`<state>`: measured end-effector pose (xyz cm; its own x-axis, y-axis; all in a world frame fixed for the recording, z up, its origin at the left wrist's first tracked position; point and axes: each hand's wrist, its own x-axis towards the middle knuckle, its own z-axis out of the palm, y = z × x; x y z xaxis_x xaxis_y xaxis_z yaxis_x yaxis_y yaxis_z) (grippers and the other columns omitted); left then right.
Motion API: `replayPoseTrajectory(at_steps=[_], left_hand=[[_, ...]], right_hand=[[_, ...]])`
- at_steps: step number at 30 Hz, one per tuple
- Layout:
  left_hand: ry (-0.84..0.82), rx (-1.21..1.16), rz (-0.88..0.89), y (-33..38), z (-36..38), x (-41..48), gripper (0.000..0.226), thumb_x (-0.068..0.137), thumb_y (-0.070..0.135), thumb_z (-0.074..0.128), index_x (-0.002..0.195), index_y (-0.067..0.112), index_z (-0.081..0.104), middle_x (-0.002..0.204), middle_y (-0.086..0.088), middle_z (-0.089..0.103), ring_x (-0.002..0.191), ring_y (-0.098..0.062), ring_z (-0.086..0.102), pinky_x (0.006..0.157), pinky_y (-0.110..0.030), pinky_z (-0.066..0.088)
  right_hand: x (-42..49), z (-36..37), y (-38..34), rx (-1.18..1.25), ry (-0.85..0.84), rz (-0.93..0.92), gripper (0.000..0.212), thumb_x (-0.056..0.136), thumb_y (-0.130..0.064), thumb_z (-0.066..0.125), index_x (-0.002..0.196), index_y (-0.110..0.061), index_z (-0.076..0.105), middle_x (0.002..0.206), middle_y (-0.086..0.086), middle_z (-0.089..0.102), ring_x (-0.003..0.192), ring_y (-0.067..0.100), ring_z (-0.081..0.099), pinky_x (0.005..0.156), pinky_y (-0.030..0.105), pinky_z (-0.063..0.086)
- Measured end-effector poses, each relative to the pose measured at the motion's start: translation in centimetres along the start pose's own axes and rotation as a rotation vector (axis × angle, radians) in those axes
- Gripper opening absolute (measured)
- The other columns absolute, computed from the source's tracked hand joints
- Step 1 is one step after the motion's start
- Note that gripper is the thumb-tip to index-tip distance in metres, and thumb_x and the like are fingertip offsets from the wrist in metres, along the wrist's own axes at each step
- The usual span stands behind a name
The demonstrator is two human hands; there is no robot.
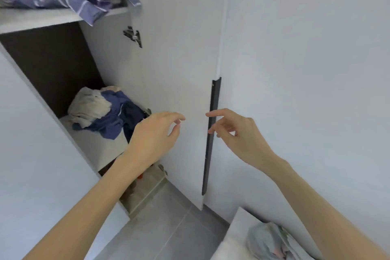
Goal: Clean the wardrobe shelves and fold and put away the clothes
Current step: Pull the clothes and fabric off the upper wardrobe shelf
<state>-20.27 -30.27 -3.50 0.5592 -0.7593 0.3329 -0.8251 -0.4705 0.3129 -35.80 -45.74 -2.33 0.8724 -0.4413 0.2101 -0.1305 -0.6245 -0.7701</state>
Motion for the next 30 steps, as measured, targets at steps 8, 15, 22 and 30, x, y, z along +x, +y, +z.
replayPoseTrajectory(at_steps=[8, 15, 22, 30], left_hand=[[0.223, 0.240, -0.082, -15.8, -13.3, 8.6, 0.029, 0.096, 0.026, 0.050, 0.124, 0.028, 0.059, 0.116, 0.008, 0.064, 0.104, -0.016, 0.059, 0.080, -0.036, 0.052], [0.430, 0.271, -0.079, -24.6, -20.4, 19.7, 0.039, 0.095, 0.028, 0.052, 0.133, 0.022, 0.050, 0.133, -0.001, 0.053, 0.119, -0.023, 0.049, 0.088, -0.037, 0.047], [0.331, 0.237, -0.445, -29.3, -21.1, 27.6, 0.052, 0.097, 0.041, 0.047, 0.144, 0.022, 0.033, 0.149, -0.010, 0.033, 0.134, -0.034, 0.033, 0.103, -0.048, 0.036], [0.337, 0.332, -0.458, -31.6, -18.5, 29.1, 0.056, 0.098, 0.046, 0.040, 0.147, 0.023, 0.028, 0.148, -0.007, 0.037, 0.136, -0.032, 0.031, 0.108, -0.047, 0.032]], right_hand=[[18.4, 7.6, -11.1, -0.097, 0.024, -0.261, 0.028, 0.094, -0.020, 0.052, 0.114, -0.037, 0.060, 0.082, -0.019, 0.071, 0.076, 0.004, 0.065, 0.077, 0.040, 0.053], [32.0, 9.0, -19.5, -0.216, 0.225, -0.385, 0.026, 0.090, -0.025, 0.053, 0.113, -0.036, 0.061, 0.085, -0.021, 0.067, 0.077, 0.003, 0.063, 0.079, 0.038, 0.053], [42.9, 9.3, -25.5, -0.221, 0.239, -0.489, 0.027, 0.092, -0.025, 0.055, 0.117, -0.030, 0.060, 0.088, -0.013, 0.068, 0.083, 0.010, 0.061, 0.081, 0.035, 0.051], [54.9, 13.9, -26.6, -0.587, 0.051, -0.508, 0.060, 0.087, -0.041, 0.063, 0.141, -0.028, 0.041, 0.138, 0.008, 0.049, 0.125, 0.033, 0.042, 0.102, 0.044, 0.040]])
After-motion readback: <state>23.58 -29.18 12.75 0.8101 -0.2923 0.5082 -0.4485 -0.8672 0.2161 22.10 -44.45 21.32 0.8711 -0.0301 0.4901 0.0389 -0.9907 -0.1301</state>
